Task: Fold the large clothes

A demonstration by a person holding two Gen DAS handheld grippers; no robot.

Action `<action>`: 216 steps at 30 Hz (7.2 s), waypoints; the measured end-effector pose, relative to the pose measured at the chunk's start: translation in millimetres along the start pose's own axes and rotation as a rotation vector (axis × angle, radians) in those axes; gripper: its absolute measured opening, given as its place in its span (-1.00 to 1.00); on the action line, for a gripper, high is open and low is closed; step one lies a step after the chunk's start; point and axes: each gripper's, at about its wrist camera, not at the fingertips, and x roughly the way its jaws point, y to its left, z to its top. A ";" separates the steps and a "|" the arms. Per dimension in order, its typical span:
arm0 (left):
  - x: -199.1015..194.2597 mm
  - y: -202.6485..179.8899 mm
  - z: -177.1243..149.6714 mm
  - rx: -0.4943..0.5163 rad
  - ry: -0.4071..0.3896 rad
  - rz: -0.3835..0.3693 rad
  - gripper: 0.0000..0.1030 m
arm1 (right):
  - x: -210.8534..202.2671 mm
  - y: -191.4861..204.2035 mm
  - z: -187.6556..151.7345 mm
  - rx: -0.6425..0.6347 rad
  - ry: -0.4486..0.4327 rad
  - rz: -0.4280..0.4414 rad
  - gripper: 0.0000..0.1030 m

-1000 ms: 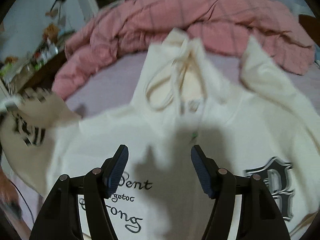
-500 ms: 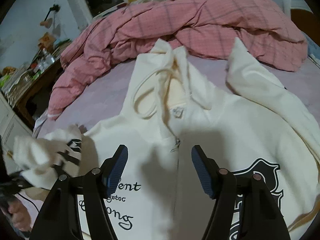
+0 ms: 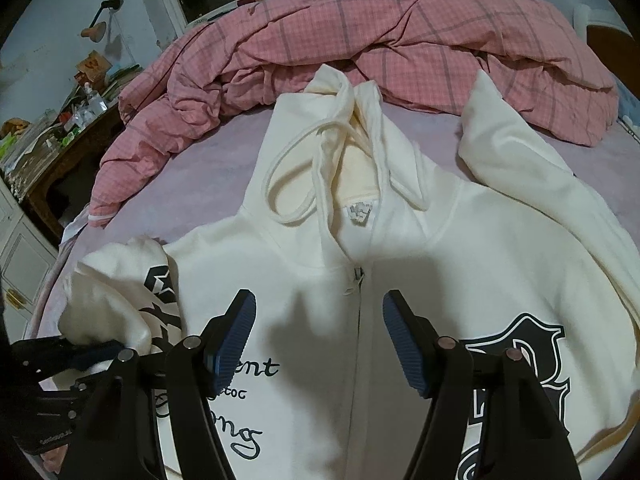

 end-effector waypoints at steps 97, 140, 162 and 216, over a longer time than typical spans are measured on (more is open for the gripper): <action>27.5 -14.9 12.3 -0.255 -0.005 -0.347 0.52 | 42.5 -14.2 -16.5 0.071 0.178 0.260 -0.83; 21.6 -148.9 -0.5 0.182 0.003 -0.368 -0.46 | -66.7 -39.4 2.0 -0.017 -0.051 -0.080 0.15; -54.4 97.7 -10.9 -0.446 -0.240 0.403 0.00 | 7.2 68.4 -75.8 -0.709 0.068 -0.433 -0.80; 17.8 79.2 -2.2 -0.313 -0.066 0.499 -0.92 | -109.2 -113.1 -13.3 -0.153 -0.302 -0.284 -0.96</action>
